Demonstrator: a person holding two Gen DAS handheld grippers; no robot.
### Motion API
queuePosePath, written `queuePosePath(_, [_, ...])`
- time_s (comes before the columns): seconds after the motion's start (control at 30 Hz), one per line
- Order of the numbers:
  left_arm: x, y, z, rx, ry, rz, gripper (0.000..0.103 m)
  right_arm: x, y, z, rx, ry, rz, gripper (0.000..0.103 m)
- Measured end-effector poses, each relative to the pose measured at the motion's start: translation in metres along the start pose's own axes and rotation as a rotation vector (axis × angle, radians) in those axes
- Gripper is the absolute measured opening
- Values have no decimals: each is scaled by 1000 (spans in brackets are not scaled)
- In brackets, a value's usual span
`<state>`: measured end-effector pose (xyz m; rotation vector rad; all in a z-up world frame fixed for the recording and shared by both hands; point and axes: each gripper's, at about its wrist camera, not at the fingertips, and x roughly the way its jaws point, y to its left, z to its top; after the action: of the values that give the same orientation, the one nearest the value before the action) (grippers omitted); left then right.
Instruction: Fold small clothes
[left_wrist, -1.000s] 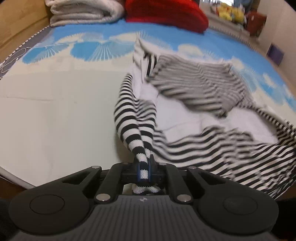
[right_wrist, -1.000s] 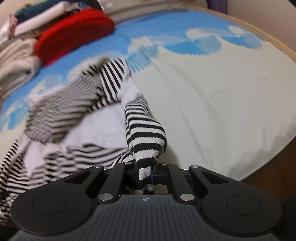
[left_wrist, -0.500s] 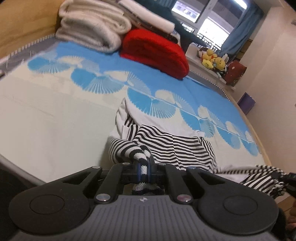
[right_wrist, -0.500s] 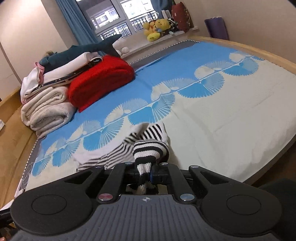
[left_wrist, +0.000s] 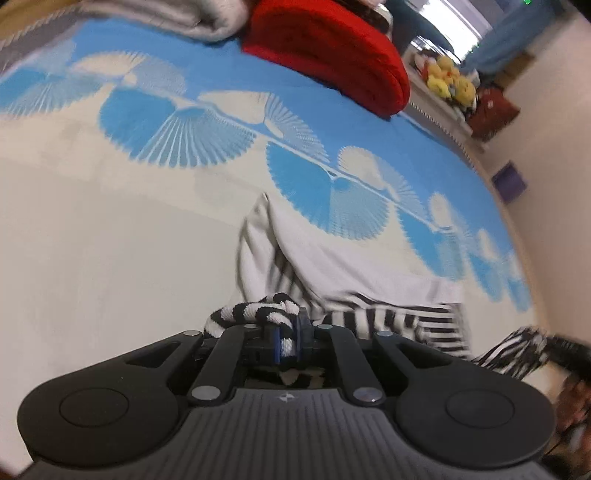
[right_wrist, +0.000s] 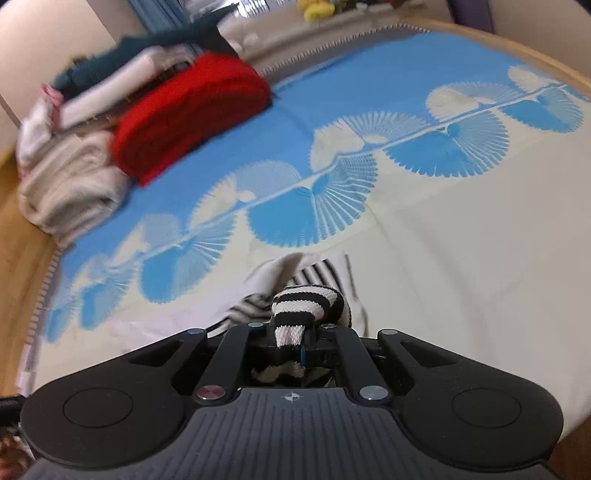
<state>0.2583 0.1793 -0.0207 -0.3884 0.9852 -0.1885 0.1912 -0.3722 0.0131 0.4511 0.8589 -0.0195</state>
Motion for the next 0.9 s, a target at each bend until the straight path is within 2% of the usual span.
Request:
queuePosePath(0.03, [11, 2, -1, 3, 7, 7, 8, 17, 3, 2, -31, 6, -24, 8])
queuePosePath(0.1, [30, 11, -4, -68, 83, -8, 8, 43, 9, -3, -94, 17, -41, 8])
queuePosePath(0.17, [33, 19, 2, -160, 63, -62, 12, 67, 7, -12, -116, 51, -69, 8])
queuePosePath(0.2, [34, 22, 5, -184, 45, -73, 13, 76, 4, -12, -75, 105, -89, 8])
queuePosePath(0.23, [35, 24, 8, -191, 35, -64, 17, 80, -1, -8, -5, 110, -58, 11])
queuePosePath(0.3, [38, 29, 13, -198, 31, -24, 19, 81, -6, 2, 55, 82, -21, 12])
queuePosePath(0.4, [34, 30, 17, -174, 13, -14, 19, 85, -13, 11, 89, 79, -26, 13])
queuePosePath(0.53, [7, 23, 19, -112, -94, 21, 19, 77, -24, 15, 151, 77, 18, 15])
queuePosePath(0.67, [-12, 9, 14, -37, -141, -10, 20, 62, -34, 18, 175, 57, 74, 21])
queuePosePath(0.7, [-13, 6, 12, -18, -135, -12, 23, 58, -38, 18, 188, 55, 84, 21])
queuePosePath(0.73, [-15, 3, 10, -4, -126, -6, 31, 54, -43, 17, 199, 56, 89, 21])
queuePosePath(0.77, [-15, 1, 9, 4, -119, 11, 45, 52, -48, 16, 209, 60, 90, 21])
queuePosePath(0.83, [-16, 2, 8, -4, -122, 42, 50, 46, -59, 15, 241, 66, 95, 22])
queuePosePath(0.9, [-17, 6, 10, -29, -115, 46, 50, 42, -70, 14, 279, 72, 102, 23])
